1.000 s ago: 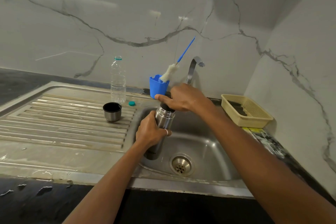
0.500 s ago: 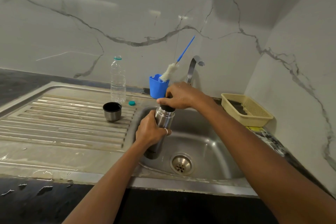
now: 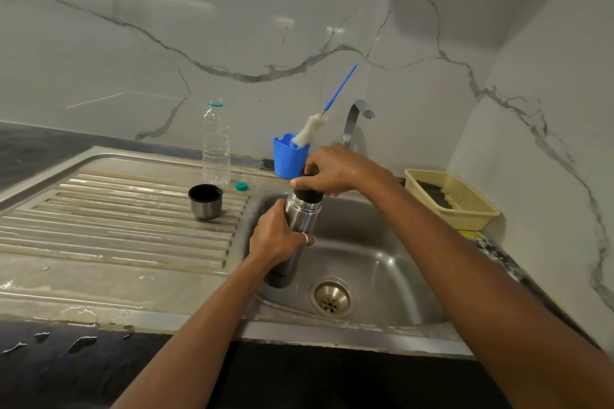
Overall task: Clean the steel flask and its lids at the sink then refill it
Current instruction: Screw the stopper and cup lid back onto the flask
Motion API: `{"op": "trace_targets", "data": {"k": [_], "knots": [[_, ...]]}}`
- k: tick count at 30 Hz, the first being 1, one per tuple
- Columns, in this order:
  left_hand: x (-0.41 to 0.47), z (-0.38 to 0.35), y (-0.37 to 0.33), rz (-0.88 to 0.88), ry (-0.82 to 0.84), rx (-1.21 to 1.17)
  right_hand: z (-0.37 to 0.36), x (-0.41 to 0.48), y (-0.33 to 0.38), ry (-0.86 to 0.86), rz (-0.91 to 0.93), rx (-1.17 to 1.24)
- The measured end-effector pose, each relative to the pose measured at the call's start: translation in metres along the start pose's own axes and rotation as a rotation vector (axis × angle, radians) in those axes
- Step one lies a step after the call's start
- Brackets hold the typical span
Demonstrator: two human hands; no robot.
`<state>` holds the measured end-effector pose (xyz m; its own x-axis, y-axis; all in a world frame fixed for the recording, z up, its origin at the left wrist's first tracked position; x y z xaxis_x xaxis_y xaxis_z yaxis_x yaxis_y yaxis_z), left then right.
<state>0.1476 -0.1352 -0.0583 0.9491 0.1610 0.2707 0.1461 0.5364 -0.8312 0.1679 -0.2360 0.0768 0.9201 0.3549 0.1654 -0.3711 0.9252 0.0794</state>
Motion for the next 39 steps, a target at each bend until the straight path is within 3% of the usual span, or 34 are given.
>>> {"op": "trace_targets", "data": {"k": [4,9,13,16,21,25,29,33,39], "knots": [[0.0,-0.002,0.0,0.002,0.015,-0.007,-0.002,-0.002,-0.002,-0.201,-0.05,-0.239],[0.002,-0.001,0.002,0.015,0.0,-0.021,-0.013,0.003,-0.002,0.059,0.114,-0.065],[0.003,-0.003,0.001,0.0,0.012,-0.053,-0.015,0.001,0.001,0.071,0.207,-0.085],[0.003,-0.003,0.001,-0.011,0.012,-0.069,-0.013,0.0,0.003,0.01,0.187,-0.087],[0.003,-0.006,0.0,-0.013,0.044,-0.109,-0.008,-0.009,0.012,-0.177,0.157,-0.297],[0.0,-0.006,-0.012,-0.096,0.079,-0.22,0.002,-0.02,0.024,-0.385,0.321,-0.356],[-0.003,-0.008,-0.025,-0.152,0.132,-0.316,0.011,-0.024,0.038,-0.419,0.447,-0.38],[-0.005,-0.012,-0.025,-0.129,0.109,-0.301,0.012,-0.023,0.039,-0.477,0.384,-0.433],[-0.006,-0.006,-0.016,-0.098,-0.028,-0.213,0.012,-0.026,0.031,-0.546,0.023,-0.428]]}}
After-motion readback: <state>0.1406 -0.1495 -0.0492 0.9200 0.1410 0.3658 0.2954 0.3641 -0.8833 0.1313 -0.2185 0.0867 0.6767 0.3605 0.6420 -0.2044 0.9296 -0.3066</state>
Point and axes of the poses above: each hand's wrist, its own x-axis towards the middle knuckle, its own z-axis out of the back of the hand, y = z × x, the point moved 9 cm from there along x, towards the middle knuckle, and after that the axes turned 7 degrees about -y, right-handed, at the moved point
